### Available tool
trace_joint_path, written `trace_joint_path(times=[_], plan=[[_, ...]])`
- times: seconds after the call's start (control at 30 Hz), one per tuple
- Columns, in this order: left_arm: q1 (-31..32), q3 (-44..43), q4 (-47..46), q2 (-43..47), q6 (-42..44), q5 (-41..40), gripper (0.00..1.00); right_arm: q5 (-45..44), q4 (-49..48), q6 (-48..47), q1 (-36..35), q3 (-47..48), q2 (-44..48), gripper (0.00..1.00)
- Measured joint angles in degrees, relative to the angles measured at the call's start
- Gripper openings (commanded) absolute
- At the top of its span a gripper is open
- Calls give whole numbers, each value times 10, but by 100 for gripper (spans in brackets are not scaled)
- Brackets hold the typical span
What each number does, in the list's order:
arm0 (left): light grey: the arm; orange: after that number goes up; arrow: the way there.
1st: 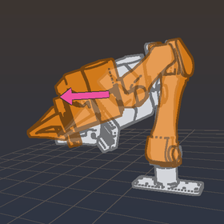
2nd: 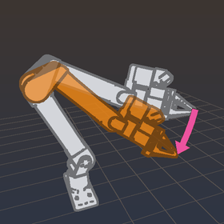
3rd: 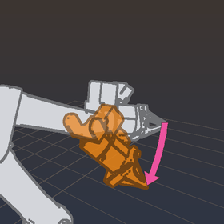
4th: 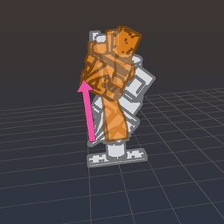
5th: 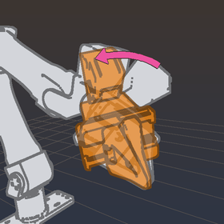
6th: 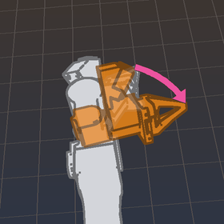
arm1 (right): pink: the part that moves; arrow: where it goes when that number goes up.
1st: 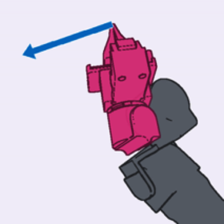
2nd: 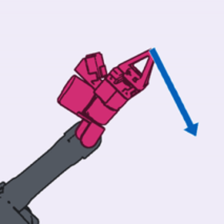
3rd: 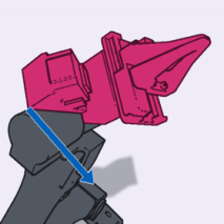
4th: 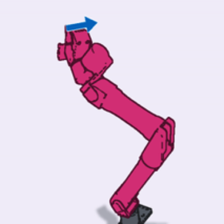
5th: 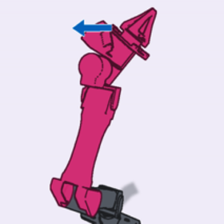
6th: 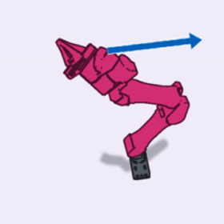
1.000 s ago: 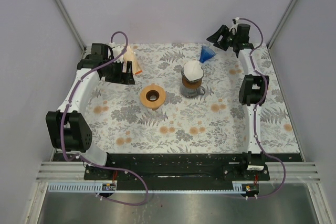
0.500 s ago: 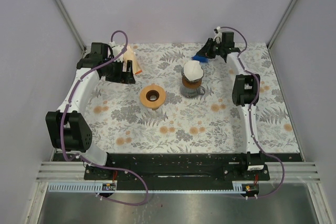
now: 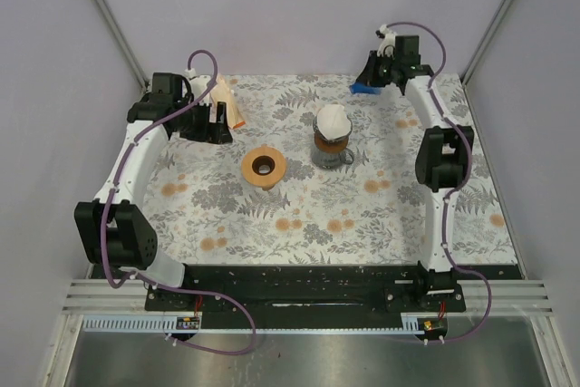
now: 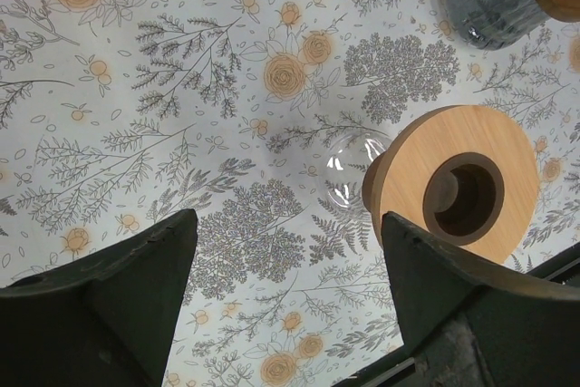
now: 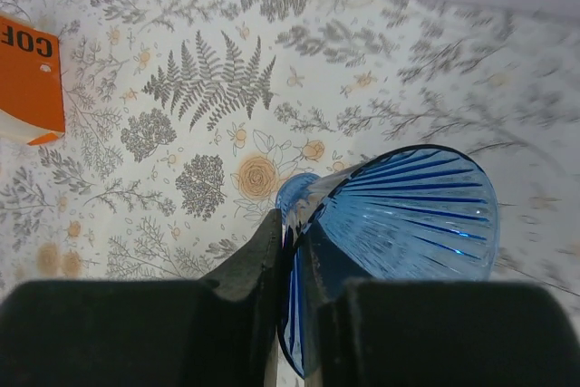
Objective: Place the coffee filter in the dripper
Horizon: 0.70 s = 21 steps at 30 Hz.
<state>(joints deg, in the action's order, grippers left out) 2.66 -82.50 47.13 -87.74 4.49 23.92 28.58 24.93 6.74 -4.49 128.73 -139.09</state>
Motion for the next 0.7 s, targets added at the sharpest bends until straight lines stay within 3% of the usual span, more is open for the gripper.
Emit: trace_joint_path(times=[0.23, 0.4, 0.5, 0.7], plan=[[-7, -9, 15, 20, 1, 1, 86, -72, -104, -228, -43, -172, 287, 0], [-16, -42, 35, 33, 5, 1, 86, -22, -120, -516, -175, -260, 457, 0], [-21, -57, 37, 49, 7, 1, 87, 17, -51, -636, -256, -234, 465, 0], [-37, -56, 39, 80, 13, 1, 87, 10, 149, -805, -343, -150, 378, 0]])
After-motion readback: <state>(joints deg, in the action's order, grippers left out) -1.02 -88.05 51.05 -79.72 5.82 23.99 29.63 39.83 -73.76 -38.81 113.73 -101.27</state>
